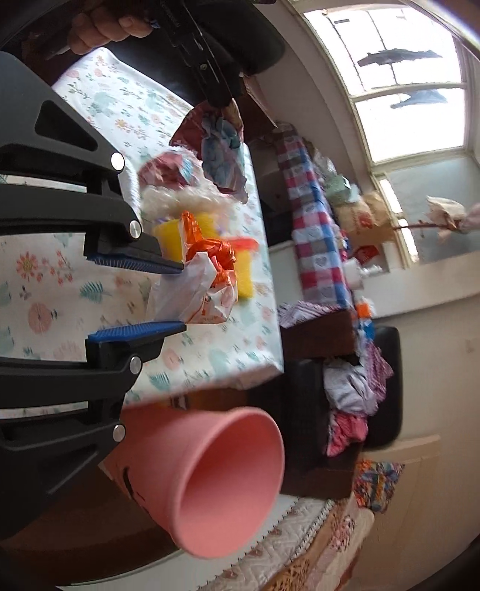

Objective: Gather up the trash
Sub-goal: 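Carry both held items over the pink bucket and open both tools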

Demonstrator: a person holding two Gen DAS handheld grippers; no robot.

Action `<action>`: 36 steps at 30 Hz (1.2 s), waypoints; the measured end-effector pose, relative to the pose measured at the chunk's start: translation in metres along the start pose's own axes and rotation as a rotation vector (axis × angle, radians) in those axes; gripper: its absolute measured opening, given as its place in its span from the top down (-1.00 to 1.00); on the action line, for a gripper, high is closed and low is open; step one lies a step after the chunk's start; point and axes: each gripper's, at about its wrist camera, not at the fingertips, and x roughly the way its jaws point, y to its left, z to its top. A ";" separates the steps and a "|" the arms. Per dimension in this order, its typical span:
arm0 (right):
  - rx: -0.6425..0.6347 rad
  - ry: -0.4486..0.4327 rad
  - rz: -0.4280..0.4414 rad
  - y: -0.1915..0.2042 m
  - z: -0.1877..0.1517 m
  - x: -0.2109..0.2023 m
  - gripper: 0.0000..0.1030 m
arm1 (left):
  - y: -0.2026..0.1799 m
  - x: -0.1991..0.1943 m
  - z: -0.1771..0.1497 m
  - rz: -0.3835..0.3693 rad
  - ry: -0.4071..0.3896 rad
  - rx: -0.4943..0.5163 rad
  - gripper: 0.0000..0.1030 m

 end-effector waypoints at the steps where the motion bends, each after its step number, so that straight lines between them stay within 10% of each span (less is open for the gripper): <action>1: 0.009 -0.012 -0.012 -0.005 0.002 -0.003 0.49 | -0.003 0.002 0.003 -0.008 -0.003 0.006 0.78; 17: 0.170 -0.106 -0.220 -0.099 0.017 -0.021 0.49 | -0.099 0.083 0.050 -0.194 -0.010 0.109 0.78; 36: 0.253 -0.056 -0.374 -0.171 0.016 0.015 0.48 | -0.185 0.234 0.051 -0.280 0.182 0.157 0.78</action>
